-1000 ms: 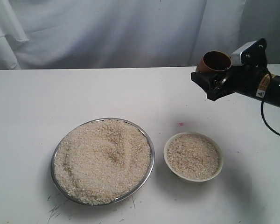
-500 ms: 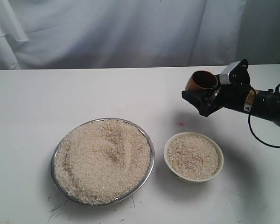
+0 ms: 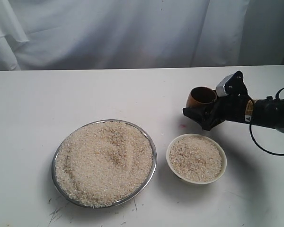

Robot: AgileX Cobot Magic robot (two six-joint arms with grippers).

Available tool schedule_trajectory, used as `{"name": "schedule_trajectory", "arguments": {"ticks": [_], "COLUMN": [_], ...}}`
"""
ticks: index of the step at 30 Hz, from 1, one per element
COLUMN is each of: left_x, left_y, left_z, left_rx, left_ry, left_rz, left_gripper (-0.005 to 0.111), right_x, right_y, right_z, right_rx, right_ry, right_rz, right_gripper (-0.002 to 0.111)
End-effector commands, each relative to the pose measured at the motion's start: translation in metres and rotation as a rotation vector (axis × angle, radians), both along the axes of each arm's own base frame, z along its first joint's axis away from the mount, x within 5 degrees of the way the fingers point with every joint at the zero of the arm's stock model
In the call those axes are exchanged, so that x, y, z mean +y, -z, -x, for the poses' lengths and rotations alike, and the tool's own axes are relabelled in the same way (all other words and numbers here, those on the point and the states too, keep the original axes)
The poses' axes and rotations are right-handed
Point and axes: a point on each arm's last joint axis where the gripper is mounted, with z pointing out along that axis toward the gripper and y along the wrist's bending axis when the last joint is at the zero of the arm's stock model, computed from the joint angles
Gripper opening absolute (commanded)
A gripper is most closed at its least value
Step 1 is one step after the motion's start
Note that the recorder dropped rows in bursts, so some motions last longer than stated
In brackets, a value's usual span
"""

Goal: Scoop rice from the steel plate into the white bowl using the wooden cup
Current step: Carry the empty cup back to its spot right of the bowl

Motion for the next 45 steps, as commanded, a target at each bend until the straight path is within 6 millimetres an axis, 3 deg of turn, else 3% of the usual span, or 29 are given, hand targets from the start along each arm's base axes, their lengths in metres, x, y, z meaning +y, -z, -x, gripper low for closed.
{"name": "schedule_trajectory", "arguments": {"ticks": [1, 17, 26, 45], "left_x": [-0.0001, -0.0001, -0.0001, -0.0001], "left_y": [0.0001, 0.0001, 0.0001, 0.0001], "left_z": [-0.0002, -0.0002, -0.0002, -0.0002], "left_rx": [-0.013, -0.013, -0.013, -0.013], "left_ry": [0.003, 0.003, 0.003, 0.003], "left_rz": [-0.001, -0.001, -0.001, -0.001], "left_gripper": [0.000, 0.000, 0.000, 0.000], "right_x": [0.0072, 0.0167, 0.0132, 0.0170], "right_y": [0.0027, 0.0021, 0.0012, -0.0030], "right_z": [0.0003, 0.0041, -0.0022, 0.0004], "right_rx": [0.006, -0.046, -0.021, -0.001], "right_ry": [-0.006, -0.068, 0.031, 0.004], "right_rz": [0.060, 0.082, 0.057, -0.015], "right_gripper": [0.019, 0.019, 0.019, 0.022]}}
